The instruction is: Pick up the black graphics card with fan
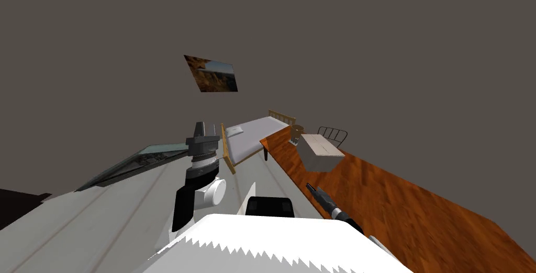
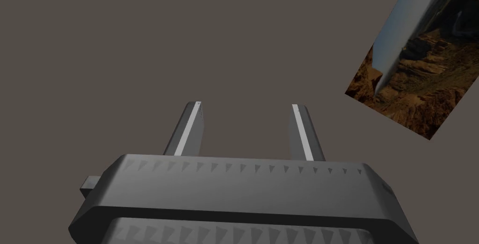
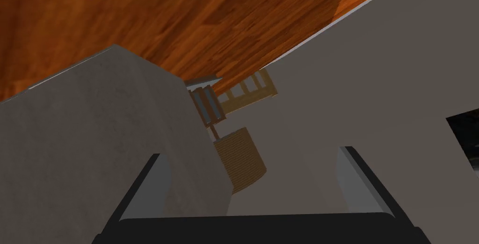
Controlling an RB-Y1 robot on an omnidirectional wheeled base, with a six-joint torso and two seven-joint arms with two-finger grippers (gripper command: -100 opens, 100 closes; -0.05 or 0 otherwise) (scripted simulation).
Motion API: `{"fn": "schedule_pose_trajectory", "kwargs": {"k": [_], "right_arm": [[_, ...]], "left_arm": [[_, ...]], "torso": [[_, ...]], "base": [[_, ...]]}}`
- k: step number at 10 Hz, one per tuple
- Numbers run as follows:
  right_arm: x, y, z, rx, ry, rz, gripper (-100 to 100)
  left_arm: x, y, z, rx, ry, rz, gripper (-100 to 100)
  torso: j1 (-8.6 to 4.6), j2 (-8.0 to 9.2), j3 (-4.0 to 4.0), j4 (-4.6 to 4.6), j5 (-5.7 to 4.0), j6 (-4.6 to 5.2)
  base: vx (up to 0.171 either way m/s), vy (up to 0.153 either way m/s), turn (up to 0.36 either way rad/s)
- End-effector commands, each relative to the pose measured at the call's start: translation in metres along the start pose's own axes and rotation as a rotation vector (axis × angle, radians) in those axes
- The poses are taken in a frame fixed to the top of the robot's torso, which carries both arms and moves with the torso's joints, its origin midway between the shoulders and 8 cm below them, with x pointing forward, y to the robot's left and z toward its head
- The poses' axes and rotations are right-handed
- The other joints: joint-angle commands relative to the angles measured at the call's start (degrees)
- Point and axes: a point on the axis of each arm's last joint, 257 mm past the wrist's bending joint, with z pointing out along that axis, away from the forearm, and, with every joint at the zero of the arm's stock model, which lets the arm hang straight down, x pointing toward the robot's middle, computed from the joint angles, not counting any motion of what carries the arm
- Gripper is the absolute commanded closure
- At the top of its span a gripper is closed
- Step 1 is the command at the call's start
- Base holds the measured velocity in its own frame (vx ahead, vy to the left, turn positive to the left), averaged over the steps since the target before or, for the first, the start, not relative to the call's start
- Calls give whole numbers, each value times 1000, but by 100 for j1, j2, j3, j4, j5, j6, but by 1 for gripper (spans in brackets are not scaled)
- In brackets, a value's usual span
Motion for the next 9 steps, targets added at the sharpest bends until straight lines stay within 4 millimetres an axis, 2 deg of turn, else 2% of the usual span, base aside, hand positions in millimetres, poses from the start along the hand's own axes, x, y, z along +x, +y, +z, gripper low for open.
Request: {"fn": "schedule_pose_trajectory", "kwargs": {"k": [1, 2, 3, 4, 5, 6, 7, 8, 9], "right_arm": [[24, -15, -9, 34, 50, -18, -100], [25, -16, -10, 37, 52, -17, -100], [45, -28, -18, 57, 109, -66, -100], [55, -36, -24, 76, 128, -60, -100], [78, -51, -36, 102, 194, -104, -100], [83, -56, -40, 112, 204, -101, -100], [101, -67, -52, 127, 261, -146, -100], [108, -73, -57, 142, 277, -141, -100], [127, -86, -72, 160, 338, -182, -100]], "left_arm": [[0, 0, 0, 0, 0, 0, 0], [0, 0, 0, 0, 0, 0, 0], [0, 0, 0, 0, 0, 0, 0], [0, 0, 0, 0, 0, 0, 0], [0, 0, 0, 0, 0, 0, 0], [0, 0, 0, 0, 0, 0, 0], [0, 0, 0, 0, 0, 0, 0], [0, 0, 0, 0, 0, 0, 0], [0, 0, 0, 0, 0, 0, 0]], "torso": [[0, 0, 0, 0, 0, 0], [1, 2, 0, -1, 0, 8], [7, 10, 4, 0, 1, 9], [8, 7, 4, 1, 2, 2], [5, 6, 3, 0, 1, 7], [3, -1, 0, 0, 1, 2], [2, 0, -1, -1, 0, 9], [3, -4, -3, -1, 1, 3], [6, -2, -2, -2, 1, 9]], "base": [[42, -20, 162], [18, -8, -30], [29, 1, 306], [34, -12, 217], [54, -15, 402], [49, -26, 156], [55, -15, 298], [51, -13, 160], [56, -2, 330]]}}
